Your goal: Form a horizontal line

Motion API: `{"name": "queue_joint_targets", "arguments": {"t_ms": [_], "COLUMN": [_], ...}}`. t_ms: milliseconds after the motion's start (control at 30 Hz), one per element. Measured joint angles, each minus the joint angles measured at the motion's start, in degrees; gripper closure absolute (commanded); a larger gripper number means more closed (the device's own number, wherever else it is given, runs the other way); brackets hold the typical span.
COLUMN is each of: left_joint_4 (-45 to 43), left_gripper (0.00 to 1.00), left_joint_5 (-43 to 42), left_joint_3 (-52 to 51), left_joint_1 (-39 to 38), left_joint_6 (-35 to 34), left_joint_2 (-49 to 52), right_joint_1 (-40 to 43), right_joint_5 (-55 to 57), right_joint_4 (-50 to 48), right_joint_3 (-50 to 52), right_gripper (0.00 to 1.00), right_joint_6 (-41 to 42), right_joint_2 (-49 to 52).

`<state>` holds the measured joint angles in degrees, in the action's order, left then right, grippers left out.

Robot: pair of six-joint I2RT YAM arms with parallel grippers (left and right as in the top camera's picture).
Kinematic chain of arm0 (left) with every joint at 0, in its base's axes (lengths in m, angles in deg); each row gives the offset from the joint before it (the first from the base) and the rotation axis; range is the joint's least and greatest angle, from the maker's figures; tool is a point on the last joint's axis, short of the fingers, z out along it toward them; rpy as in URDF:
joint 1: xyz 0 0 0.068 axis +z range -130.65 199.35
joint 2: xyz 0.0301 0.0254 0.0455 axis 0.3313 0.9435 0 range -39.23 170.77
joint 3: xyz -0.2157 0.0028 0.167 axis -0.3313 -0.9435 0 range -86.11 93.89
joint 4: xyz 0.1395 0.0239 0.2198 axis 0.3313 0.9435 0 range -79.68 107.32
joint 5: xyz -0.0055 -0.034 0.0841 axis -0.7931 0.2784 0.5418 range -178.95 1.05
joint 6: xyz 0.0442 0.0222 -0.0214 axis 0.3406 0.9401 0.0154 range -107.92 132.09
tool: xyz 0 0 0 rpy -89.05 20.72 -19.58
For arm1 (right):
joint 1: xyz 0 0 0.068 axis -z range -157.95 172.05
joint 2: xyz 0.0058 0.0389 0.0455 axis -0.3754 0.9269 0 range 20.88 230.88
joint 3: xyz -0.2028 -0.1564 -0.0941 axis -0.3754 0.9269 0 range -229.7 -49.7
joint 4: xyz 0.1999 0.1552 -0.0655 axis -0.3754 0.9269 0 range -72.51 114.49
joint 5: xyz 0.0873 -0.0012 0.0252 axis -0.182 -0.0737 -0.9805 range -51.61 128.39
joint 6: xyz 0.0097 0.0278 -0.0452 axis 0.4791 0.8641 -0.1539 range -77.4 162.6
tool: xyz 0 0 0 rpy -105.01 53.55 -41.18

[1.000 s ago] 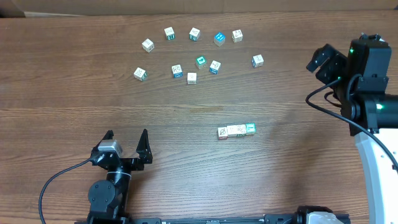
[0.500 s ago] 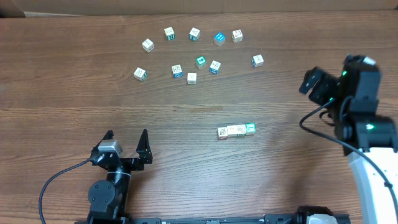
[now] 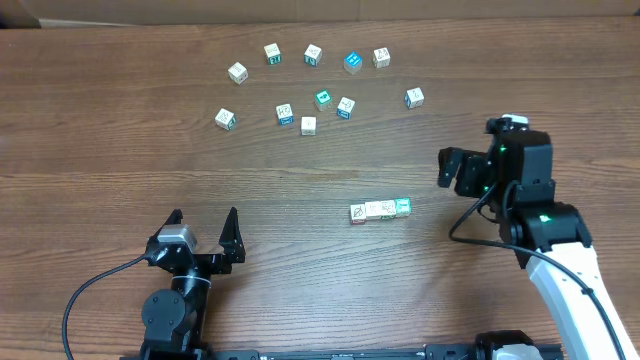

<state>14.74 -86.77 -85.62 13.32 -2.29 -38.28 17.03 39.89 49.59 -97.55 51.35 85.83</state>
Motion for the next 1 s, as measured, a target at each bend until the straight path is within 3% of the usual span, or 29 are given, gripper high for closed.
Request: {"name": "queue_joint_targets", "arguments": {"t_ms": [667, 1000], "left_joint_4": [0.0, 0.0], "left_gripper": [0.0, 0.0], "left_joint_5": [0.0, 0.0], "left_joint_3": [0.0, 0.0], "left_joint_1": [0.0, 0.0], "left_joint_6": [0.0, 0.0], "left_joint_2": [0.0, 0.0], "right_joint_1": [-0.3, 0.0], "right_joint_5": [-1.0, -3.0], "right_joint_4": [-4.0, -12.0], "right_joint_3": [4.2, 15.3], "right_gripper": [0.0, 0.0], "right_joint_6": [-3.6, -5.7], "right_joint_2": [-1.0, -5.7]}}
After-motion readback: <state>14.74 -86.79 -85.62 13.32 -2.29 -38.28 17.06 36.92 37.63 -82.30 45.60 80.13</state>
